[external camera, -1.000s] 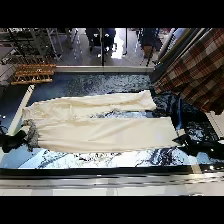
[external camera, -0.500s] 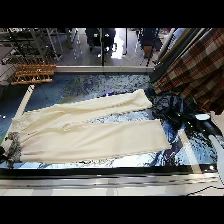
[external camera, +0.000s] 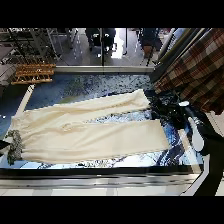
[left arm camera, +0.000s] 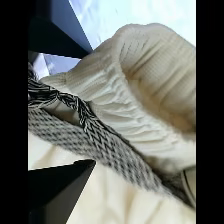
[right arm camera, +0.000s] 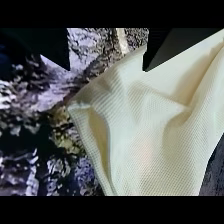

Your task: Fold the clothes and pants, and hang the long-sleeved shirts on hangers.

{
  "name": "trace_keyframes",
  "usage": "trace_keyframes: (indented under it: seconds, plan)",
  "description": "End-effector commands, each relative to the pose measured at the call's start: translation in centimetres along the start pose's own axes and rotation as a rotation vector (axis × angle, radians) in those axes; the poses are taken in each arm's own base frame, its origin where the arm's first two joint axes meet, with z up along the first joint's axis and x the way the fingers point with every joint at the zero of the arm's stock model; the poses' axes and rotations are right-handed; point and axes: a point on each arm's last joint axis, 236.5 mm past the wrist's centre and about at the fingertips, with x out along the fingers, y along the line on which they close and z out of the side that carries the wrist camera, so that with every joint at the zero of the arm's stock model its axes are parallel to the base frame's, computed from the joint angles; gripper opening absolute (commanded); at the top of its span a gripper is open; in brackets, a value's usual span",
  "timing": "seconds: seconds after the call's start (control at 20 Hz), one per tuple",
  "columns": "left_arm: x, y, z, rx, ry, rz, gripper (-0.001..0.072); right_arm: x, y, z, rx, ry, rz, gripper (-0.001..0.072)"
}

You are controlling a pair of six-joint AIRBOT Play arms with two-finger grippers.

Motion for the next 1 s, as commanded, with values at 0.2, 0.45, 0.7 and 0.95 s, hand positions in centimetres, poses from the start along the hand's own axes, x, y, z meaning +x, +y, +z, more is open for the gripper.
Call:
trace_keyframes:
  seconds: [0.2,0.45,0.7,0.95]
  plan:
    - [-0.9,-4.8,0.7,-0.042,-0.027,-0.195,0.0689,2.7,1.5,2.2,-0.019,-0.003,-0.043,0.0028]
    - [-0.5,-0.2,-1.9,-0.029,0.079,-0.001,0.0688,-6.8,-5.3,-2.3,-0.184,0.287,-0.527,0.0026]
    - [-0.6,1.3,-2.5,-0.049,0.104,0.068,0.0688,-13.4,-5.4,-3.5,-0.14,0.325,-0.621,0.0036]
    - [-0.5,0.8,-2.4,-0.059,0.099,0.045,0.0689,-18.8,-5.4,-8.7,-0.115,0.457,-0.589,0.0559]
